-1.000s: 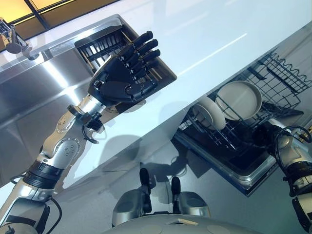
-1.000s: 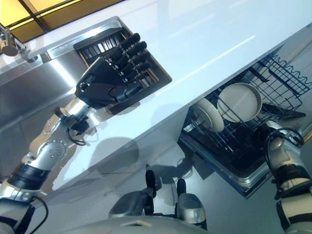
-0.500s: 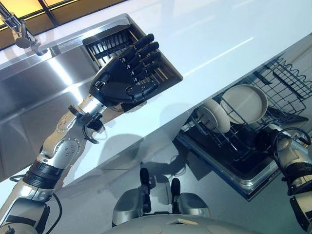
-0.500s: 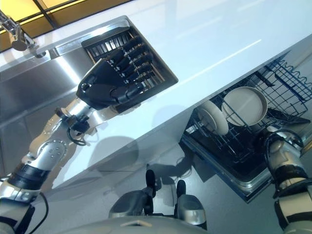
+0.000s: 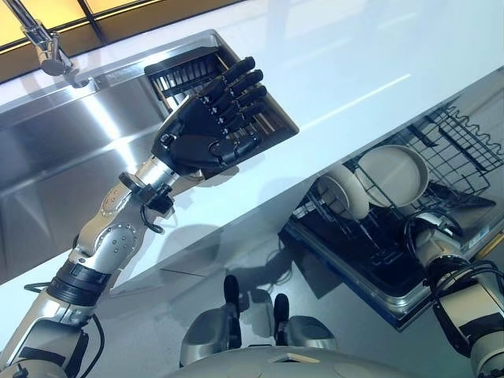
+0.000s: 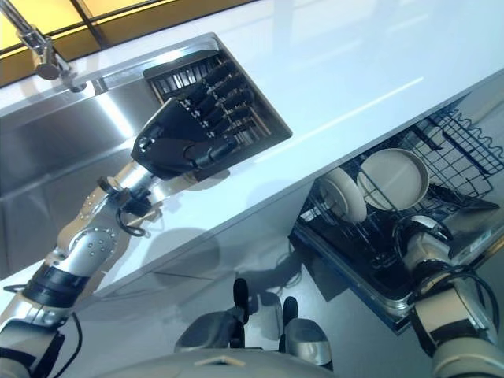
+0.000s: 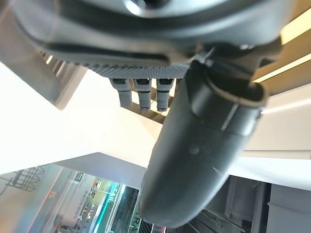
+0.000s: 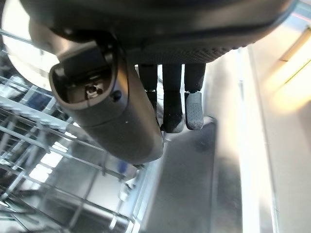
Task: Pick up plates and place into dishwasher.
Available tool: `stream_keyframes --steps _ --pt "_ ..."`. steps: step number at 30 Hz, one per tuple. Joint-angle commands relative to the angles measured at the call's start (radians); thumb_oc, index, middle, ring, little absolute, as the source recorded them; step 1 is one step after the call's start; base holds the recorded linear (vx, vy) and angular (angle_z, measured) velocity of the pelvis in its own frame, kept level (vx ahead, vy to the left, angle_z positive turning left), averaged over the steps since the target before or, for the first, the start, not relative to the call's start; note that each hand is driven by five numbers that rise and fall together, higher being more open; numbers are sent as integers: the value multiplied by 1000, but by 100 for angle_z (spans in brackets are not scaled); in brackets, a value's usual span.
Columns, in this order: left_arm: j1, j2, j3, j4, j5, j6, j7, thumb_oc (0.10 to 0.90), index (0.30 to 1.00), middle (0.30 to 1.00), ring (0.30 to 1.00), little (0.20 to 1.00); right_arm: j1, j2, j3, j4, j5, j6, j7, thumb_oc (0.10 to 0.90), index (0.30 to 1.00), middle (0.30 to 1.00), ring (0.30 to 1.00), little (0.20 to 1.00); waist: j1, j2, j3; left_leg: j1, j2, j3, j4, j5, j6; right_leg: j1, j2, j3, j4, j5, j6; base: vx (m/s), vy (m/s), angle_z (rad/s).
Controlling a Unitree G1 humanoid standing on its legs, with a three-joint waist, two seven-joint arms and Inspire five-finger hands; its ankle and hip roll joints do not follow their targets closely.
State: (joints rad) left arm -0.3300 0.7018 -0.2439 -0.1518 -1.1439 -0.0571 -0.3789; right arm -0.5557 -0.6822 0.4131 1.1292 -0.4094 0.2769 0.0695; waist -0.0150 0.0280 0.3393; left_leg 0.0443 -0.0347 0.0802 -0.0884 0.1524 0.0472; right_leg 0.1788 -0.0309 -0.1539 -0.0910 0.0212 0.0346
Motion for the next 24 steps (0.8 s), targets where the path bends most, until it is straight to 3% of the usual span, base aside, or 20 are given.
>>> stream_keyframes --steps 1,11,24 --pt "-123 -68 3 -86 -16 -68 -28 800 900 900 900 900 -119 24 59 11 124 -83 -55 100 300 300 300 200 50 50 -2 64 -3 -19 42 -149 -25 -90 13 -25 107 -17 9 -8 -15 10" --pt "-107 -86 9 -58 -5 -98 -45 800 900 900 900 900 -238 -22 53 -106 203 -127 -201 100 300 300 300 200 55 59 -13 61 -16 -33 34 -146 -24 -98 10 -30 114 -21 4 -1 6 5" --pt "-120 -75 -3 -27 -27 -106 -46 800 900 900 900 900 -302 -73 61 -155 219 -164 -234 100 300 300 300 200 58 42 -36 68 -21 -36 22 -147 -21 -92 14 -36 107 -21 8 12 3 6"
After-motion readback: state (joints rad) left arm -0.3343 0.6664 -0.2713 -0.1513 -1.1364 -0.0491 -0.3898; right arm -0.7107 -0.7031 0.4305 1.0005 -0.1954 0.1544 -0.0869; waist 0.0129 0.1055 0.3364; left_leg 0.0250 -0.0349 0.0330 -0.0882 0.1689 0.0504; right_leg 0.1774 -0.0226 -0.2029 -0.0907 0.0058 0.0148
